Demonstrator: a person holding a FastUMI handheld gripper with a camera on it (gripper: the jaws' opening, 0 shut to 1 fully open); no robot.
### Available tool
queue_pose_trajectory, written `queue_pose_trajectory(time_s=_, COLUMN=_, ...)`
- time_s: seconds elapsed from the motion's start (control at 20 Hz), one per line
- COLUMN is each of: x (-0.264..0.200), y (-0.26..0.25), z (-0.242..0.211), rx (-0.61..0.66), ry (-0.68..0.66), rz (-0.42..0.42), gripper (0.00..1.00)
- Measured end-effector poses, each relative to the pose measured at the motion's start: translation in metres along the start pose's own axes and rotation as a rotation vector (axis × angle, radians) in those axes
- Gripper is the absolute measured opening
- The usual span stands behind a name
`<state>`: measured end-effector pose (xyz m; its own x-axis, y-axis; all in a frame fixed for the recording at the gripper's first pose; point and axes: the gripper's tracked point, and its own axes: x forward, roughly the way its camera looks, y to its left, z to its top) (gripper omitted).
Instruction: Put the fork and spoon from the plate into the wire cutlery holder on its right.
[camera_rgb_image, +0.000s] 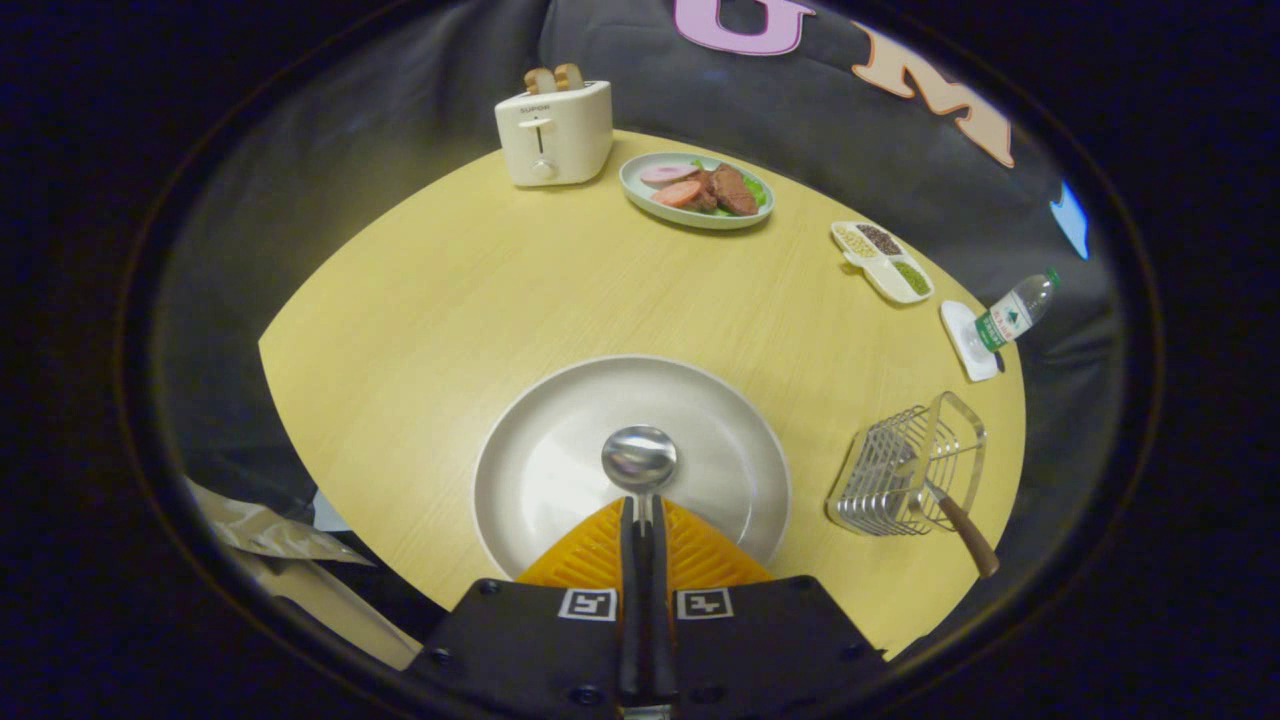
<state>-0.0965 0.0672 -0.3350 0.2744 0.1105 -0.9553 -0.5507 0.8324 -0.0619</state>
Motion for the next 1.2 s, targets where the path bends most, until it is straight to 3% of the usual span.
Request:
queue_pose_trajectory(time_s=0.25, x=-0.020, y=-0.024, z=0.011, rx=0.035, ry=-0.014, rz=0.003, gripper=0.08)
queue_pose_trajectory(time_s=1.2, x=-0.074, y=-0.162, z=0.019, rx=0.130, ry=-0.065, rz=-0.135, gripper=0.08)
